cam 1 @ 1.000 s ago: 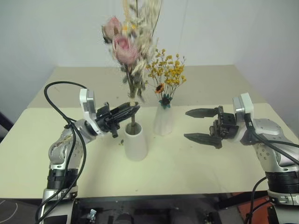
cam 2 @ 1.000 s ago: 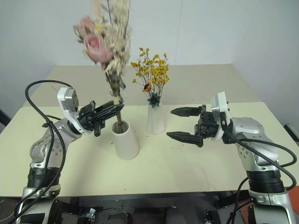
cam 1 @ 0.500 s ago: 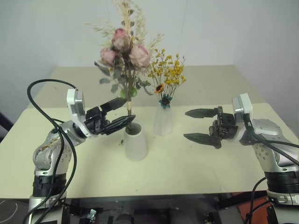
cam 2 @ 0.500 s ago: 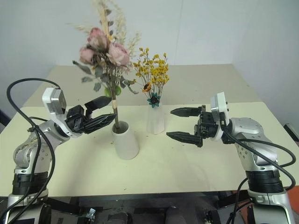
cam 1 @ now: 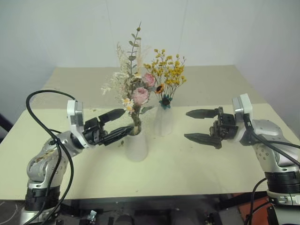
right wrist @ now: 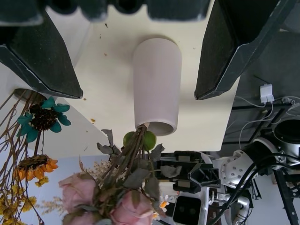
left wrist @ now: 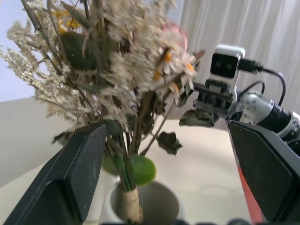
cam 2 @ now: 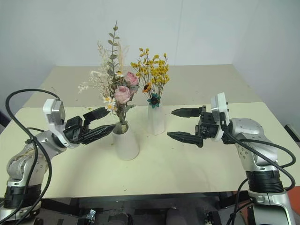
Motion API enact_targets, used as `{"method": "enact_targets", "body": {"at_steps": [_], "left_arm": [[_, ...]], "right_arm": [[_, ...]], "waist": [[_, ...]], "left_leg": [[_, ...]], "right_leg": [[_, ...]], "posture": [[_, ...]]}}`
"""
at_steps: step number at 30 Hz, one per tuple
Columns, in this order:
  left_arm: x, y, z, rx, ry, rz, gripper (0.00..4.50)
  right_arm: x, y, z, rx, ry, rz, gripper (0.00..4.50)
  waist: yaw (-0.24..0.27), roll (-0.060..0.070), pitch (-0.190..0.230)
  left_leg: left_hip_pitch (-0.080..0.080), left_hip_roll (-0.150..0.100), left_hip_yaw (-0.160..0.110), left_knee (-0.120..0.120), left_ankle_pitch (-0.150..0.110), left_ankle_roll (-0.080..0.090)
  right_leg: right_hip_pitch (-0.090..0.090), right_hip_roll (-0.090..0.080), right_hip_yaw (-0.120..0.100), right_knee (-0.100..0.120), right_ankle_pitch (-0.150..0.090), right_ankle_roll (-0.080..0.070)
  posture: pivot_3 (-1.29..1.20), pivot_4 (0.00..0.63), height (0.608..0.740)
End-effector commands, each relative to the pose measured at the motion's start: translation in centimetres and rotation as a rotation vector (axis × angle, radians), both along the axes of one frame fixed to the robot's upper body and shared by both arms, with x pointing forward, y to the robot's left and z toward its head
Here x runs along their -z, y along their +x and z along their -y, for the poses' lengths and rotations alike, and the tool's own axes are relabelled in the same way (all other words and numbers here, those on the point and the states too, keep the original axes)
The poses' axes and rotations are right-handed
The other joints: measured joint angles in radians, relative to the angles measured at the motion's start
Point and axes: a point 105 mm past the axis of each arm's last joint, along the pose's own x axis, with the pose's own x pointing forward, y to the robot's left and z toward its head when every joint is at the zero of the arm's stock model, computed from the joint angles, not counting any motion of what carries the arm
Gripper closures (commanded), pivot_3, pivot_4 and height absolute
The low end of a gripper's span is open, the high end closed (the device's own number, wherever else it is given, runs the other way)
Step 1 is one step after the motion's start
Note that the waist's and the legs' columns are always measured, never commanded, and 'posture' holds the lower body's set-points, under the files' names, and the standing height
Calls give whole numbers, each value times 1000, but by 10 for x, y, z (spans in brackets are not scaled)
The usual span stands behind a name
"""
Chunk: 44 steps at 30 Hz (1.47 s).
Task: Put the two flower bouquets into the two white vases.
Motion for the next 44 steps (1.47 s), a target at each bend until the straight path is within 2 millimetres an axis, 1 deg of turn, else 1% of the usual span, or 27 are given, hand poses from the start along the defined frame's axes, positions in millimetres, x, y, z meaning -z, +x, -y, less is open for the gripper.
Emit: {"method": "enact_targets", "body": {"at_steps": [1,3,6,13,16,21,28,35,39,44], "left_arm": [[-8,-8,-12,-38,33,32,19],[-7,-10,-17,-56,49,28,19],[-3,-12,-32,-109,106,24,19],[-2,-9,-61,-203,242,48,19],[-3,-11,-69,-212,268,50,19],[3,-16,-78,-240,345,40,19],[4,-21,-83,-260,354,26,19],[6,-18,-72,-247,329,32,19],[6,-17,-70,-245,324,35,19],[6,-11,-64,-236,312,45,19]], "right_arm": [[-9,-3,3,4,10,42,0],[-9,-3,3,4,9,41,0],[-7,-2,5,10,5,35,0],[-4,-1,16,47,-18,14,0],[-3,-3,22,65,-23,7,0],[-1,-4,35,110,-43,-7,0],[2,-4,42,142,-57,-18,0],[0,-4,41,146,-60,-15,0],[-3,-4,43,152,-63,-10,0],[1,-3,44,170,-78,-19,0]], "waist": [[0,0,0],[2,0,0],[2,0,0],[3,0,0],[3,0,0],[1,0,0],[2,0,0],[2,0,0],[1,0,0],[2,0,0]], "left_leg": [[0,0,0,0,0,0],[0,0,0,0,0,0],[0,0,0,0,0,0],[0,0,0,0,0,0],[0,0,0,0,0,0],[0,0,0,0,0,0],[0,1,1,0,0,0],[0,1,1,0,0,0],[0,1,1,0,0,0],[0,1,1,0,0,0]], "right_leg": [[0,0,0,0,0,0],[0,0,0,0,0,0],[0,0,0,0,0,0],[0,0,0,0,0,0],[-1,0,0,0,0,0],[-1,0,0,0,-1,0],[-1,0,0,0,-1,0],[-1,0,0,0,-1,0],[-1,0,0,0,-1,0],[0,0,0,0,-1,0]], "posture": [[0,150,740],[0,150,740],[0,150,740],[0,150,740],[0,150,740],[0,150,740],[0,150,740],[0,150,740],[0,150,740],[0,150,740]]}}
